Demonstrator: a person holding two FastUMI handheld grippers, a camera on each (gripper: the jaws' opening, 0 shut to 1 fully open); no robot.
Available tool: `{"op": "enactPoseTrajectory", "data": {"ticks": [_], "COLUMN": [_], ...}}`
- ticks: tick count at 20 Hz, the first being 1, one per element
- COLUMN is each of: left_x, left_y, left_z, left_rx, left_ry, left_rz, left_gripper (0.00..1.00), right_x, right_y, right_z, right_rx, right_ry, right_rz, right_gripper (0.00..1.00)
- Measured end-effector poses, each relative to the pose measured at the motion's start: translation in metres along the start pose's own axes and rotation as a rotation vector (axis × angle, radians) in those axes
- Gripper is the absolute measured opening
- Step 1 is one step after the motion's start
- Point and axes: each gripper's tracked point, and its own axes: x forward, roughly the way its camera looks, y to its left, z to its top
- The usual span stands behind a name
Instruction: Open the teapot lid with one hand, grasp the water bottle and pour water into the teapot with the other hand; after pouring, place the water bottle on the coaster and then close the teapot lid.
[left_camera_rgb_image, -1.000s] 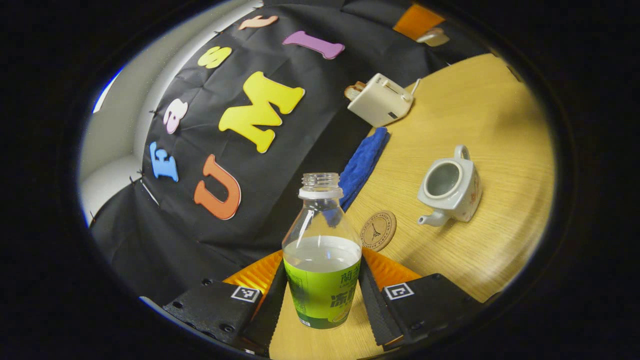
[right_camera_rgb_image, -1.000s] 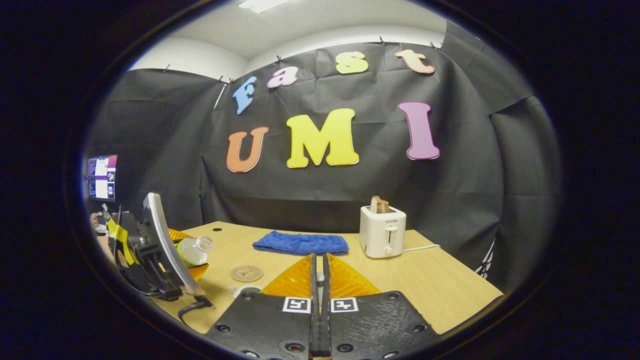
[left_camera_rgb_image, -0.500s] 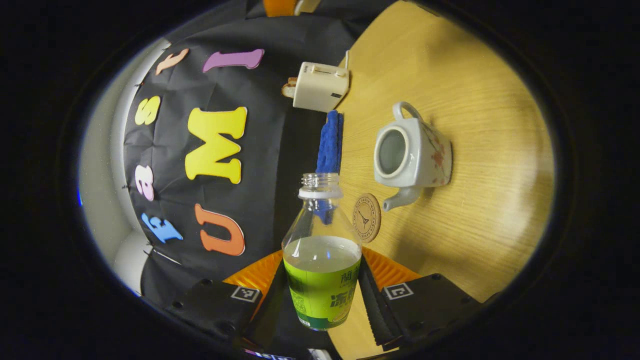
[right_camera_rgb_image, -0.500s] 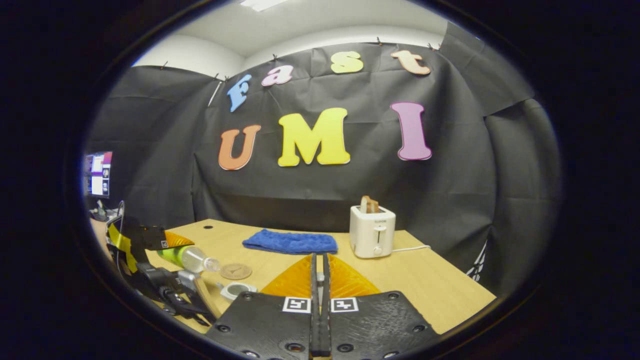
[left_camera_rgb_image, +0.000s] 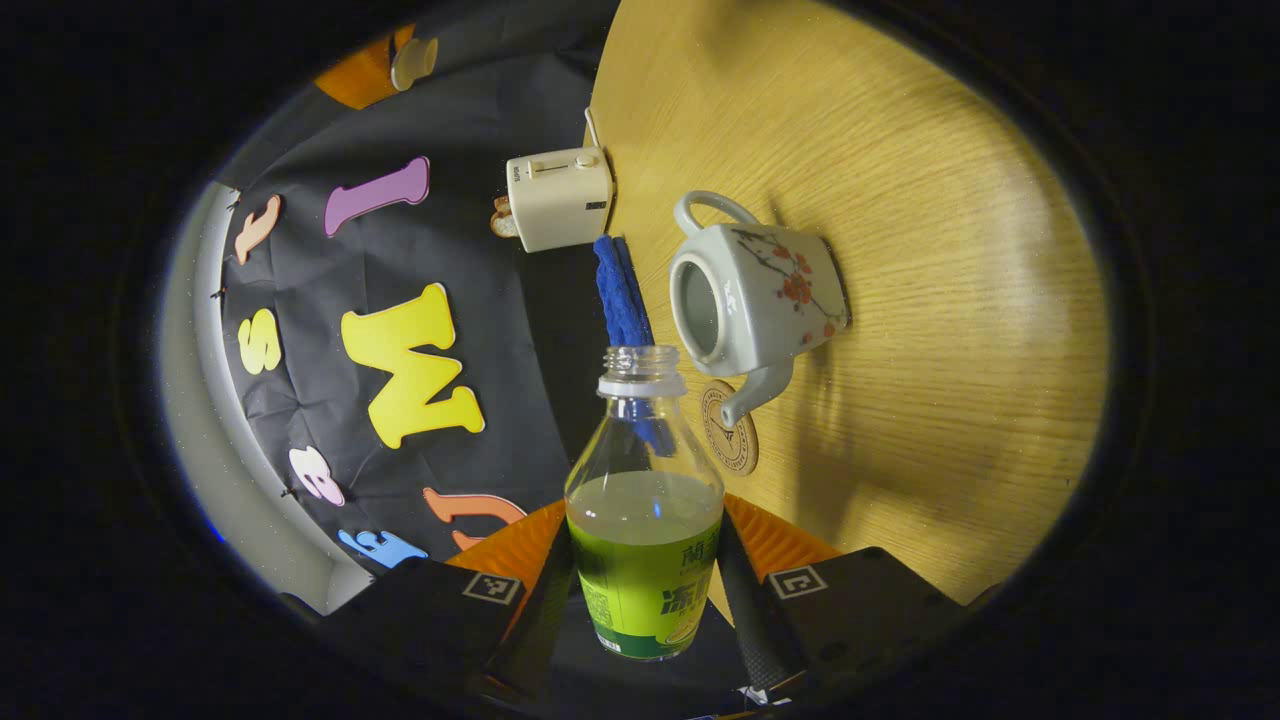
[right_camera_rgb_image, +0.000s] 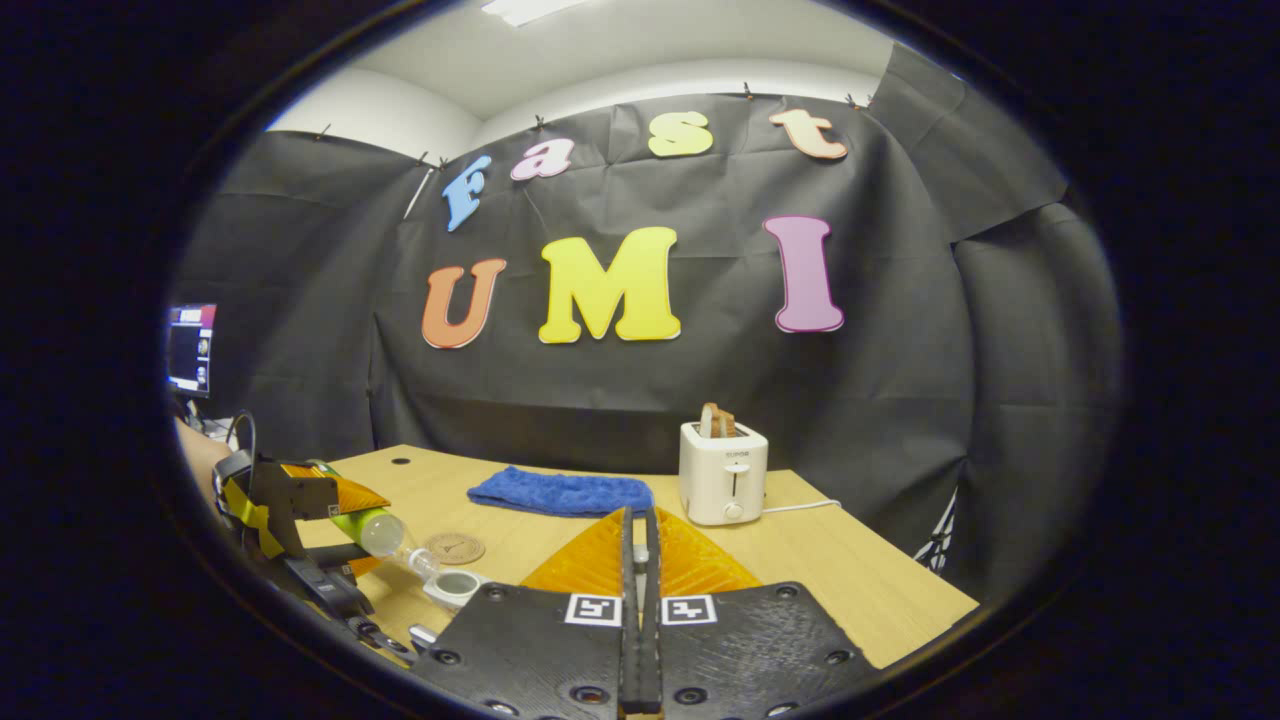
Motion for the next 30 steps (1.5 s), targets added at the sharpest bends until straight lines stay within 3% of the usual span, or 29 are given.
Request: {"op": "enactPoseTrajectory", "data": {"ticks": [11,18,30], "left_x": [-0.001,-0.01,-0.011], "left_y": [0.025,0.039,0.039], "left_z": [0.019,0.02,0.006], "left_rx": [0.233,0.322,0.384], "left_ry": [0.017,0.033,0.073], "left_rz": [0.041,0.076,0.064], "left_gripper": [0.75,0.74,0.72], "right_x": [-0.005,-0.004,-0.005], "right_y": [-0.002,0.002,0.001], "right_z": [0.007,0.005,0.006], "right_rx": [-0.008,0.0,-0.008], "right_ry": [-0.021,-0.013,-0.013], "right_rz": [0.002,0.024,0.024], "right_gripper": [0.0,0.0,0.0]}}
